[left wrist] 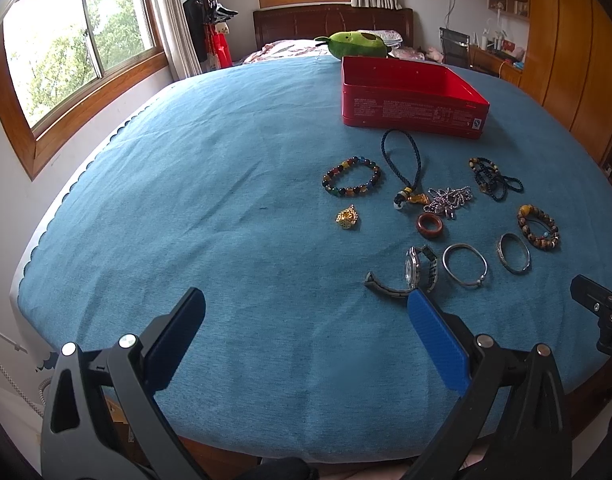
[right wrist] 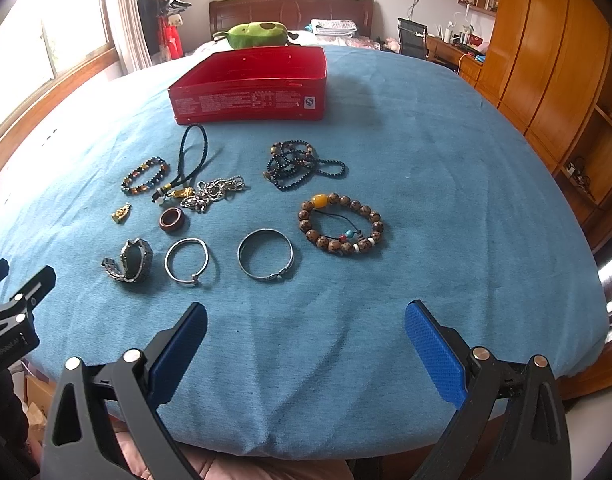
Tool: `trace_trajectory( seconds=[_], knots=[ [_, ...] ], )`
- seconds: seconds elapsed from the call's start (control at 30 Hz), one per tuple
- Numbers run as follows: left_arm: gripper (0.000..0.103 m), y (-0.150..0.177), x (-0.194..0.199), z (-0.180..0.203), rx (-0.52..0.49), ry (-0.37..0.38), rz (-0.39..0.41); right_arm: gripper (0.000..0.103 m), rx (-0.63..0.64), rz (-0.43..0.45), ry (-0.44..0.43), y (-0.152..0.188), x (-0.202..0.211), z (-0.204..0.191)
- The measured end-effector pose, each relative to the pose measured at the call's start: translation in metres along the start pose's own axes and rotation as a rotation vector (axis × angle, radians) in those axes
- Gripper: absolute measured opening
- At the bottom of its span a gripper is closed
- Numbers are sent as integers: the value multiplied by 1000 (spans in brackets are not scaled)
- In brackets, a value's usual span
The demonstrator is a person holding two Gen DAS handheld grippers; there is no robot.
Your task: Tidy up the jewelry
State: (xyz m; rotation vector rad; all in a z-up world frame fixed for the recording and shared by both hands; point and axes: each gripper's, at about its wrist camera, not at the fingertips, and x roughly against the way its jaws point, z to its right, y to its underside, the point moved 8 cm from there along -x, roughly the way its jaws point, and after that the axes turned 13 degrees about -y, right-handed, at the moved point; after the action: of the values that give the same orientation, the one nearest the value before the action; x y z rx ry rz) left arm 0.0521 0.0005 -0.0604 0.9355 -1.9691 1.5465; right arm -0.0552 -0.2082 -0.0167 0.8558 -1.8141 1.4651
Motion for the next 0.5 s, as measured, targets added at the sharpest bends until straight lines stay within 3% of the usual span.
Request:
trace_trajectory(
  seconds=[0.5],
  knots=[
    [100,3,-7,-7,-1,-2,-1,99,-1,-2,-2,0,-2,0]
  ],
)
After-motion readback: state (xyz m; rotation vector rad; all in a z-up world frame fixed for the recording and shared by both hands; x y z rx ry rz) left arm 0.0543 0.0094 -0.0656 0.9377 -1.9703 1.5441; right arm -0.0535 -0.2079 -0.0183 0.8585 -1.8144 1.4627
